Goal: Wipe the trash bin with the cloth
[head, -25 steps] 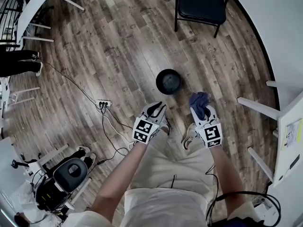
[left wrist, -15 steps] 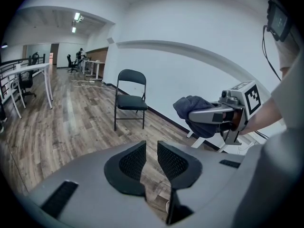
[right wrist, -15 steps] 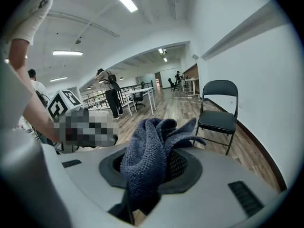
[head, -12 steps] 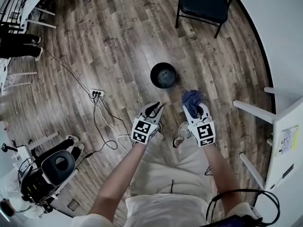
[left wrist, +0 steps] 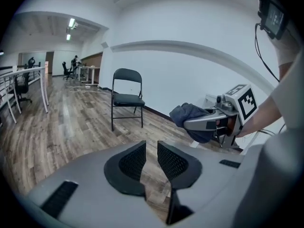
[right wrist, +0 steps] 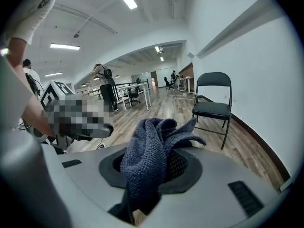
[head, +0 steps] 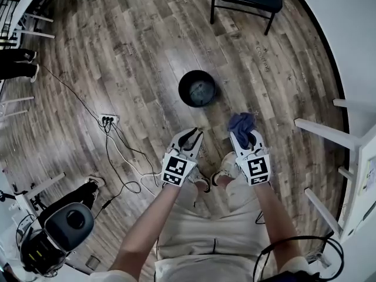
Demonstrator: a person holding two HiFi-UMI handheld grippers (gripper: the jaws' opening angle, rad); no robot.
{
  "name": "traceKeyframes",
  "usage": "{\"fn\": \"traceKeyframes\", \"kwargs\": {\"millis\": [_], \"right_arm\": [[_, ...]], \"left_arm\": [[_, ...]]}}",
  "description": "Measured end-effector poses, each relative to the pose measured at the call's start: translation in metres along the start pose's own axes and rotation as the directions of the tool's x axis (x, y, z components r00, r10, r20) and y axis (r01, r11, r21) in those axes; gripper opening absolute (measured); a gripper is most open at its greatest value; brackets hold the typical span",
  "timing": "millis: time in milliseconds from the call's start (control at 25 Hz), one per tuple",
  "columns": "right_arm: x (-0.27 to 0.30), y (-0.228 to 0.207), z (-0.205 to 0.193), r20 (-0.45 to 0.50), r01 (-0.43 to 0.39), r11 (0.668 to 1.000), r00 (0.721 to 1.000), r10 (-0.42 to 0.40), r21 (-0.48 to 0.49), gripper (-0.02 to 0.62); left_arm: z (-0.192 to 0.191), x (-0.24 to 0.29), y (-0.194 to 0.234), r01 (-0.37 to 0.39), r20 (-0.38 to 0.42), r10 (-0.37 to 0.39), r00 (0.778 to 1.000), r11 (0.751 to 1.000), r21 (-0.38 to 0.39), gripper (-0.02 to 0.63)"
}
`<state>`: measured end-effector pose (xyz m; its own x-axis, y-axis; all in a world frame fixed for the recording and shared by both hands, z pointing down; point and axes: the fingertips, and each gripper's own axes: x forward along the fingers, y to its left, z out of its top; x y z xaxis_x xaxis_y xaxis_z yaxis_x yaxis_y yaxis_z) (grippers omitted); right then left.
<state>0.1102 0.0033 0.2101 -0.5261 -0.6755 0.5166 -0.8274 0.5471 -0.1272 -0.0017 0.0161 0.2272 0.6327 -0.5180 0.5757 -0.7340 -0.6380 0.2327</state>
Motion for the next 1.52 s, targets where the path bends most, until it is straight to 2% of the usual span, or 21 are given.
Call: {"fn": "traceKeyframes", "kwargs": {"millis": [120,320,560,680,840,960,1200,1400,1520], "right_arm": [[0.027,0.009,-0.036,0.006,-0.016,1.000,1.000,0.016,-0.005,0.106],[0.073,0.016,-0.091,0.004,-0.062,0.997,0.998,0.062,-0.037,0.106],[0.140,-0.001,-0.167,-0.012,-0.070,0.996,0.998,0.069,-0.061,0.106],[0.168,-0.010,-0.202,-0.035,-0.058,0.997,0.998,0.056,-0.047,0.106],[0.192,-0.005,-0.205,-0.069,-0.086,0.991,0.994,0.080,-0.099,0.106],[0.207,-0.006,-0.219,-0.118,-0.076,0.991,0.991,0.064,-0.106,0.106],[0.220,-0.024,-0.232,-0.161,-0.039,0.999,0.986,0.043,0.025,0.106],[0.208,0.014,-0.259,-0.211,-0.122,0.987,0.967,0.143,0.108,0.106],[0.205,0.037,-0.265,-0.222,-0.206,0.978,0.955,0.199,-0.011,0.106]], "left_arm": [[-0.030,0.015,0.016,-0.013,0.008,0.012,1.000,0.998,0.055,0.071],[-0.073,0.046,0.040,-0.031,0.044,0.027,0.999,0.995,0.093,0.071],[-0.128,0.103,0.054,-0.002,0.089,-0.008,0.996,0.994,0.113,0.071],[-0.150,0.127,0.055,0.015,0.099,-0.030,0.995,0.988,0.153,0.071],[-0.173,0.154,0.058,0.031,0.089,-0.055,0.995,0.969,0.244,0.072],[-0.193,0.167,0.064,0.025,0.086,-0.052,0.995,0.956,0.292,0.072],[-0.224,0.207,0.074,0.099,-0.039,-0.091,0.995,0.924,0.371,0.111],[-0.224,0.223,0.090,0.076,-0.063,-0.057,0.996,0.926,0.369,0.114],[-0.232,0.231,0.097,0.078,-0.096,-0.044,0.994,0.918,0.389,0.114]]}}
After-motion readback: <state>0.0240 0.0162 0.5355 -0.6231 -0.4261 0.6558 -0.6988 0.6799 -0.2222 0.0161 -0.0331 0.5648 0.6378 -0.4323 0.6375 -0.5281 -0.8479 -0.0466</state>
